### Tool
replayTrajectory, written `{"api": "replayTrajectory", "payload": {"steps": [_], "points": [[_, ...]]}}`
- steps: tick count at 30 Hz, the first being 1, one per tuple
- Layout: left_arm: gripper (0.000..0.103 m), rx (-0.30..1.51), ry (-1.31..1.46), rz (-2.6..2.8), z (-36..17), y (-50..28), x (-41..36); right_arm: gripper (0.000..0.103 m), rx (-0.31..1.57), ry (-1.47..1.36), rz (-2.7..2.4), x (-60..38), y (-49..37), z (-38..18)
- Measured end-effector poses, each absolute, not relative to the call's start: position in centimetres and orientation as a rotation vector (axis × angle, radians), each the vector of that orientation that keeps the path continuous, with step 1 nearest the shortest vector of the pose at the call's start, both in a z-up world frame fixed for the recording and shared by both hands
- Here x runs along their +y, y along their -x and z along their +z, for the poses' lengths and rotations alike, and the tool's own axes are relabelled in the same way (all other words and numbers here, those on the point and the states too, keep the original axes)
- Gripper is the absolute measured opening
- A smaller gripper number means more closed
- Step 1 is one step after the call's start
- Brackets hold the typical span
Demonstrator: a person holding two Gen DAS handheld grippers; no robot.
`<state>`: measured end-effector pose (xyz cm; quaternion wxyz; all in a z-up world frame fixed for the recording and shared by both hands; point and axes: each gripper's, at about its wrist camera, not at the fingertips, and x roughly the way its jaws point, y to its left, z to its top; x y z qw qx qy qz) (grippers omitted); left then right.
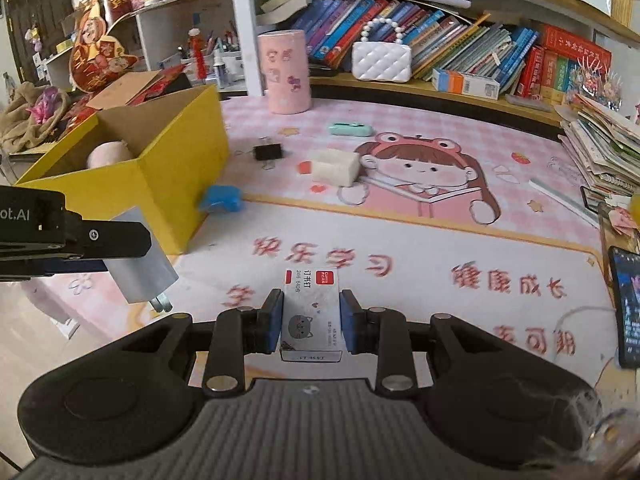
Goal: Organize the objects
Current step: 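Carry the charger with the left tool while the right tool carries the card box to the yellow box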
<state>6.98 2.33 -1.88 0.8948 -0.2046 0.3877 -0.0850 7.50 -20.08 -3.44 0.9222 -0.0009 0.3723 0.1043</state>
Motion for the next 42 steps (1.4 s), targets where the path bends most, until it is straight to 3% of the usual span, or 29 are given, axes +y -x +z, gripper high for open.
{"api": "replayTrajectory", "payload": {"steps": [20, 42], "points": [[0.041, 0.778, 0.439, -0.115, -1.9, 0.2, 14.1, 0.028, 0.743, 0.033, 0.291, -7.5, -1.0, -3.1], [0.041, 0.756, 0.447, -0.139, -1.6, -0.1, 16.7, 0.028, 0.726, 0.057, 0.309, -4.4, -0.7, -2.6]]}}
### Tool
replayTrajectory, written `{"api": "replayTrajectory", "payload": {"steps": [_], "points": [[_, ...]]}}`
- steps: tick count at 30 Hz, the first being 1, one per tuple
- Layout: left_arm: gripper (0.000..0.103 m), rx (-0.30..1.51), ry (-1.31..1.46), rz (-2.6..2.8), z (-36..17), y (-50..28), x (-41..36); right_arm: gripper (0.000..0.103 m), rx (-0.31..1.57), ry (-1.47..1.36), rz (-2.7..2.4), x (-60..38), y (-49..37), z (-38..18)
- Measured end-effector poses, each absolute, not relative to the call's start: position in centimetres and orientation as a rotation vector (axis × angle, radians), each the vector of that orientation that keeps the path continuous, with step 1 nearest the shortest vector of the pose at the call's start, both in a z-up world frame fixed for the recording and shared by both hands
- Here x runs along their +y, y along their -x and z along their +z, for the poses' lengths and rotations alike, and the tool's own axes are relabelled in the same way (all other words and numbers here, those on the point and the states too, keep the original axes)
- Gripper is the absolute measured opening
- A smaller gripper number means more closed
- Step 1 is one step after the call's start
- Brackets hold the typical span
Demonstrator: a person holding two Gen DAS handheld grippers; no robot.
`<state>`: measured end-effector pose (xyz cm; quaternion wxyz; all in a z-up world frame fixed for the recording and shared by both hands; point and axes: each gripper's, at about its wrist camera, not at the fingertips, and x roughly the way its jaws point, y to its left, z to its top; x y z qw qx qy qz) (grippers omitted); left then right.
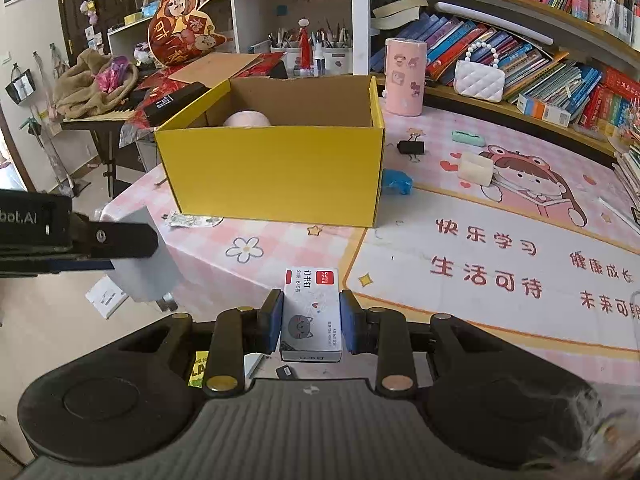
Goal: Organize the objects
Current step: 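Carry the charger with the left tool while the right tool carries the card box to the yellow box, then lower the charger and card box into the yellow box and open both tools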
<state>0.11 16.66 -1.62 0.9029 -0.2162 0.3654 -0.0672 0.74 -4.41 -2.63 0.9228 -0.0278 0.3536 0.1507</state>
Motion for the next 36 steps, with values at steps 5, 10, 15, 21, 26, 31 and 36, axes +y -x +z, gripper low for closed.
{"api": "replayTrajectory", "payload": {"steps": [5, 10, 15, 21, 26, 31, 36], "points": [[0.041, 0.673, 0.423, -0.135, 0.9, -2.2, 16.8, 0.028, 0.622, 0.048, 0.331, -4.2, -2.8, -0.7], [0.041, 0.576, 0.394, -0.112, 3.7, -5.8, 16.6, 0.028, 0.514, 0.008, 0.344, -4.1, -7.2, 2.4], [0.041, 0.548, 0.396, -0.059, 4.1, -10.3, 16.4, 0.028, 0.444, 0.041, 0.356, -3.0, -12.2, 4.1], [0.041, 0.581, 0.377, 0.012, 2.4, -15.1, 16.2, 0.028, 0.465, 0.123, 0.399, -0.7, -18.4, 2.5], [0.041, 0.635, 0.355, 0.046, 0.7, -17.1, 16.1, 0.028, 0.544, 0.191, 0.446, 0.9, -21.6, -0.4], [0.041, 0.680, 0.346, 0.072, -0.7, -18.1, 16.1, 0.028, 0.604, 0.228, 0.466, 1.6, -22.9, -2.3], [0.041, 0.718, 0.339, 0.089, -1.7, -18.8, 16.2, 0.028, 0.664, 0.267, 0.471, 2.1, -24.2, -3.9]]}}
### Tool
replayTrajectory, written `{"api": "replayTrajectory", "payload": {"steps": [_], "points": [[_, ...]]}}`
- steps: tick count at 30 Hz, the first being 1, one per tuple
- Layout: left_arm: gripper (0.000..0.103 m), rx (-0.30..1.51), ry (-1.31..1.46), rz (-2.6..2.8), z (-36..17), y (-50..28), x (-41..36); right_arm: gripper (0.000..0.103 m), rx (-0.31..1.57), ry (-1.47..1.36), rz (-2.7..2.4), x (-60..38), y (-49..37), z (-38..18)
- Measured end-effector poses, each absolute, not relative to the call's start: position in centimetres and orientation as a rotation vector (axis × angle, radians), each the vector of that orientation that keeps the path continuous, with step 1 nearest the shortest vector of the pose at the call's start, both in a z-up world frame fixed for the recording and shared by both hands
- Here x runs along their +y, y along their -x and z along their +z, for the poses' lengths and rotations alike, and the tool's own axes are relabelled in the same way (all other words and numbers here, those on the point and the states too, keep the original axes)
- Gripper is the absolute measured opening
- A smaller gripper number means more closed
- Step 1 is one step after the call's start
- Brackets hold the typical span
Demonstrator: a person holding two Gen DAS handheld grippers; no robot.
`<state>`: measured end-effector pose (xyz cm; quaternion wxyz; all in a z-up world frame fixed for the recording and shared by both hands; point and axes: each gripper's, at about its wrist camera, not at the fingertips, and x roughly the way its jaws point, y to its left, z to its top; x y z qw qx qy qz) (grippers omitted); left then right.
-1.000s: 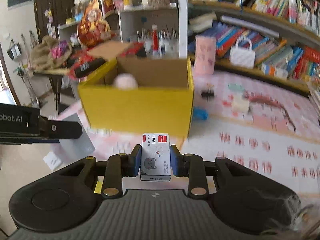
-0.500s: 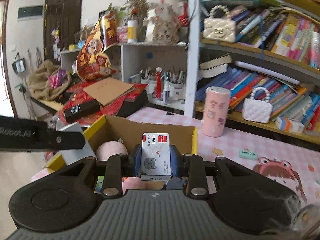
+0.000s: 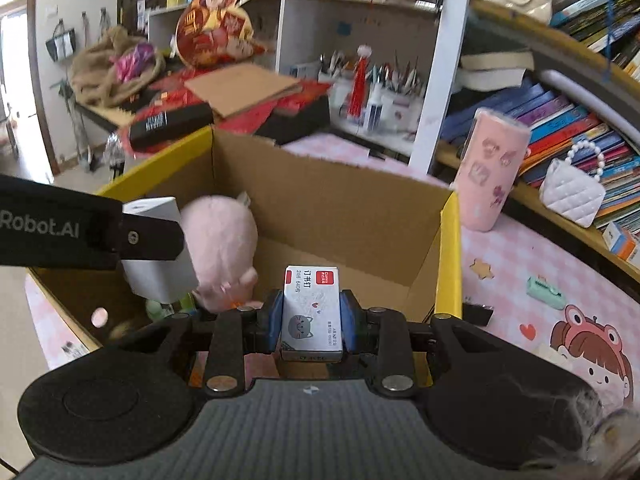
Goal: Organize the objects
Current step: 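Lower the charger and card box into the yellow box and open both tools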
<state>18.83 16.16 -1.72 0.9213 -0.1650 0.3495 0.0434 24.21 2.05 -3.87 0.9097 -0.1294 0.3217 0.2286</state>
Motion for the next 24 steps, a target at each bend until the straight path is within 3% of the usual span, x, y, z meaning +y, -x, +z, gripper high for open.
{"api": "replayTrajectory", "payload": {"steps": [9, 11, 18, 24], "points": [[0.044, 0.730, 0.340, 0.085, -1.9, -18.7, 16.3, 0.028, 0.686, 0.267, 0.501, 2.2, -24.9, -4.4], [0.056, 0.720, 0.336, 0.085, -1.5, -18.5, 16.2, 0.028, 0.691, 0.268, 0.496, 2.2, -24.8, -4.4], [0.063, 0.635, 0.313, 0.071, 1.1, -16.4, 16.2, 0.040, 0.620, 0.239, 0.458, 1.7, -23.0, -2.8], [0.084, 0.543, 0.279, 0.072, 3.6, -12.5, 16.1, 0.044, 0.546, 0.170, 0.418, 0.1, -19.9, -0.1]]}}
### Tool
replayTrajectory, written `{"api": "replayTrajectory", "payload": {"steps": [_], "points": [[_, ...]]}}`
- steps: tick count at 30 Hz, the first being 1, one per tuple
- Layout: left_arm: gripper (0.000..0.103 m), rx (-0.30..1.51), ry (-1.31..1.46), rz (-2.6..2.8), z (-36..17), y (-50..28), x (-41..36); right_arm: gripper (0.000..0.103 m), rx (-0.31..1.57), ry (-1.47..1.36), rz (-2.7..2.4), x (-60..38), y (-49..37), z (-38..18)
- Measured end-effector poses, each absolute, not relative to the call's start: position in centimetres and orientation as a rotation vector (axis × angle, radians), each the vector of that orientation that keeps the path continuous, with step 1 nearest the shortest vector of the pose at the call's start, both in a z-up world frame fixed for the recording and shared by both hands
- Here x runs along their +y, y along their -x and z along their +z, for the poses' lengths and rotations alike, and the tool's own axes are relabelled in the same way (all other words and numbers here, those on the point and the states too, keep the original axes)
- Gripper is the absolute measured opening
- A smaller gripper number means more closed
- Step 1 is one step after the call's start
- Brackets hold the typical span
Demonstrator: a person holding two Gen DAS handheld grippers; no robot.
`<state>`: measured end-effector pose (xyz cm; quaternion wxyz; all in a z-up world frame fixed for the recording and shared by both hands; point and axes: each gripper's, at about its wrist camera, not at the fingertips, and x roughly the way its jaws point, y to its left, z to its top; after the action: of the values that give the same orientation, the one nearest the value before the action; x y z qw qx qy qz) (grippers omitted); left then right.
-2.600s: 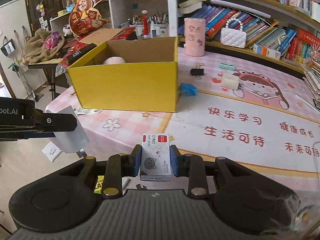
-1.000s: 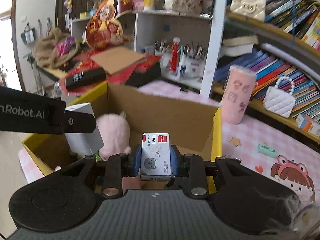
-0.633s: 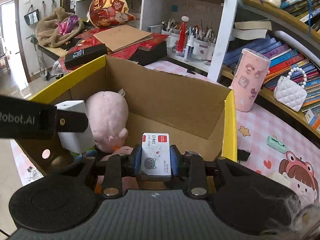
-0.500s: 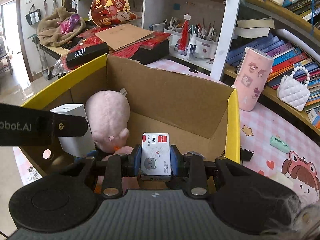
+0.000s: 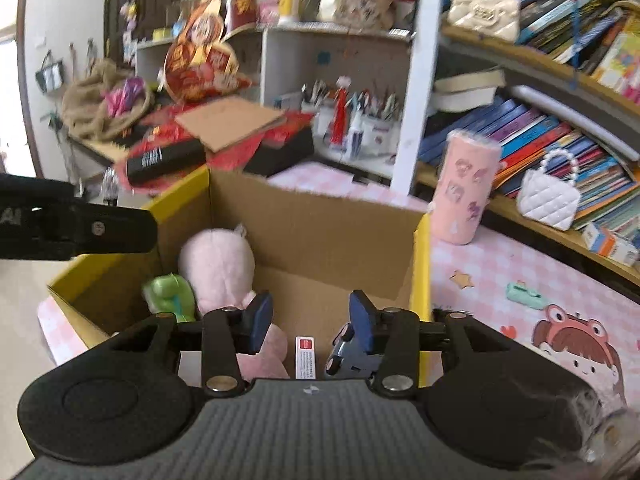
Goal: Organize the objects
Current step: 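Lower the charger and card box into the yellow box and open both tools, then withdraw both tools from the box toward the blue block and white sponge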
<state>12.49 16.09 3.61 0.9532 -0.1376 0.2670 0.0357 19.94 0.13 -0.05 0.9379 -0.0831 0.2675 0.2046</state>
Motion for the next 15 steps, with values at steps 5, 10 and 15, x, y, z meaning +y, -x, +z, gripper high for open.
{"api": "replayTrajectory", "payload": {"steps": [5, 10, 15], "points": [[0.089, 0.494, 0.232, 0.073, 5.0, -8.9, 16.1, 0.044, 0.524, 0.102, 0.416, -1.2, -16.2, 1.9], [0.095, 0.506, 0.209, 0.082, 4.7, -6.1, 16.2, 0.045, 0.506, 0.094, 0.406, -1.7, -12.3, 2.3], [0.096, 0.557, 0.228, 0.086, 3.2, -3.5, 16.4, 0.049, 0.532, 0.129, 0.381, -1.9, -8.7, 1.0]]}}
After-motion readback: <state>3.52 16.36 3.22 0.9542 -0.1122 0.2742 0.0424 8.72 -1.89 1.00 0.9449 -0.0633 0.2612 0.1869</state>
